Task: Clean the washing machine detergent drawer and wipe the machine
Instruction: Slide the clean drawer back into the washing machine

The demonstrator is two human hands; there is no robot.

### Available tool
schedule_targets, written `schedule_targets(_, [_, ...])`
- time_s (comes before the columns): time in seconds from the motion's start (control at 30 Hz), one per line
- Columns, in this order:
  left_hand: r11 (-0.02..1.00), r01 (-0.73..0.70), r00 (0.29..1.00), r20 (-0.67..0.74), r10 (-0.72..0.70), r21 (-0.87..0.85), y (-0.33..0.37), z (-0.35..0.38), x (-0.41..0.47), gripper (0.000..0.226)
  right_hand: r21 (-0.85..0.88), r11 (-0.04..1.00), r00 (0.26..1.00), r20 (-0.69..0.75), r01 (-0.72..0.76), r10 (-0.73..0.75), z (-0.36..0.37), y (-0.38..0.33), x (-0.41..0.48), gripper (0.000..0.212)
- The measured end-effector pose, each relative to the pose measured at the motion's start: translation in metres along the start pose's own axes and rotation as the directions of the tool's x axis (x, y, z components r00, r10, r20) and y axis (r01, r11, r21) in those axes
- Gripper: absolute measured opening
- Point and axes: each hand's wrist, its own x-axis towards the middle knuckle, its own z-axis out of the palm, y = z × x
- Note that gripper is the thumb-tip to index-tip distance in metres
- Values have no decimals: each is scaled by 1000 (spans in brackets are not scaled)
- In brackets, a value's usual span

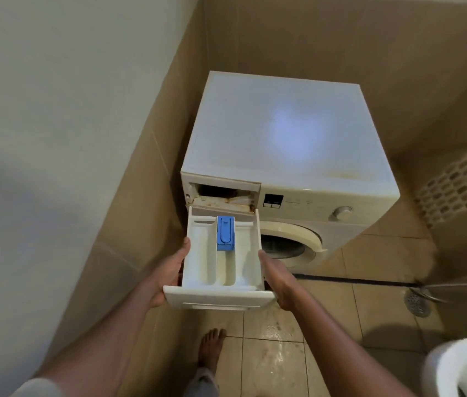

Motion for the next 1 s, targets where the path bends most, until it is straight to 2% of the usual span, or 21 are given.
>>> schedule_targets(0.3, [995,62,998,-6,-62,76,53,-17,51,55,21,998,996,-59,-64,65,18,-30,56,49])
schedule_targets(0.43, [993,102,995,15,-103,59,60,-21,62,59,-33,996,993,-90,-81,78,20,-41,65,58])
schedule_targets(0.53, [994,88,996,24,-90,64,61,-22,68,61,-54,996,994,-79,-78,73,18,-43,75,64])
schedule_targets(0.7, [996,66,997,34,-68,68,66,-23,80,61,-69,995,992,-115,-65,57,16,-52,80,57])
schedule_targets(1.0, [995,58,997,48,-62,75,72,-25,95,64,-47,995,986,-147,-85,77,16,-56,91,60])
